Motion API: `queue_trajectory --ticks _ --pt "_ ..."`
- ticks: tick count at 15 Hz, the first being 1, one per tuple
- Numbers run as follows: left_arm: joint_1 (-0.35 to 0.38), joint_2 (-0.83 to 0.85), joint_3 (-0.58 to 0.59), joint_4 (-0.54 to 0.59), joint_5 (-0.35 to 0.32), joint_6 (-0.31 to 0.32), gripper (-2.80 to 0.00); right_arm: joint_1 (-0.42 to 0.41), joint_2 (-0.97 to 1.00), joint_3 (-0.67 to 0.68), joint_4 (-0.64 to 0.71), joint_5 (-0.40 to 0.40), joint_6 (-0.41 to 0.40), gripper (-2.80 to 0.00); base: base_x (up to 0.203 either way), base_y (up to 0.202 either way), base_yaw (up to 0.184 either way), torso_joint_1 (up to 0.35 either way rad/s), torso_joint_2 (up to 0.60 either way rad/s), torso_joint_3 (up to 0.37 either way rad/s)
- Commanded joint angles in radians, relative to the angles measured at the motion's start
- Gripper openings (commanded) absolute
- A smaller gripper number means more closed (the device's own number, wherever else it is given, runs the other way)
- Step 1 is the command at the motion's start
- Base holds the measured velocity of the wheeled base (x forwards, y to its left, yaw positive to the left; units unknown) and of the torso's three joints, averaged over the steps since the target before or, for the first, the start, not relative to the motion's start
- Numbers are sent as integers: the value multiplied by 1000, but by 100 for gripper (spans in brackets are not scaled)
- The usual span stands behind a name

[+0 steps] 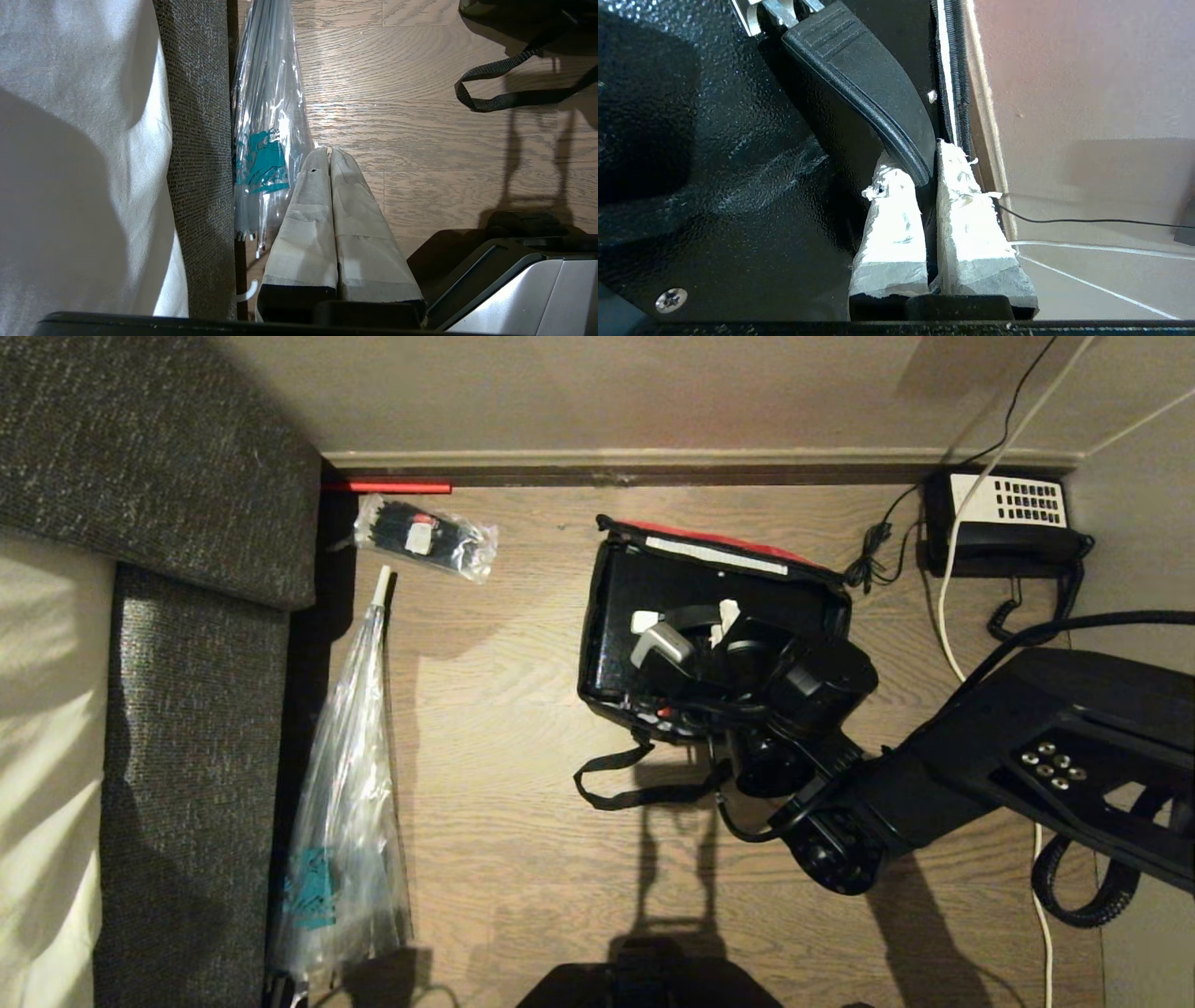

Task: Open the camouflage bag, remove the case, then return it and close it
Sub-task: Lift the black box

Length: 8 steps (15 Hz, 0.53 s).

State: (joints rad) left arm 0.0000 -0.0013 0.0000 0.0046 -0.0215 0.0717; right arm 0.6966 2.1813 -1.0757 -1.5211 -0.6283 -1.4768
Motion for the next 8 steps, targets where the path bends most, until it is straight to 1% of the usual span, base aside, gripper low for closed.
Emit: queue_trajectory --ticks 1,8 --pt "0 1 2 0 0 0 -280 7 -20 0 -4 -2 -10 -280 0 0 0 0 0 0" --pt "0 1 2 0 0 0 -280 29 -54 8 7 -1 -7 -280 0 0 0 0 0 0"
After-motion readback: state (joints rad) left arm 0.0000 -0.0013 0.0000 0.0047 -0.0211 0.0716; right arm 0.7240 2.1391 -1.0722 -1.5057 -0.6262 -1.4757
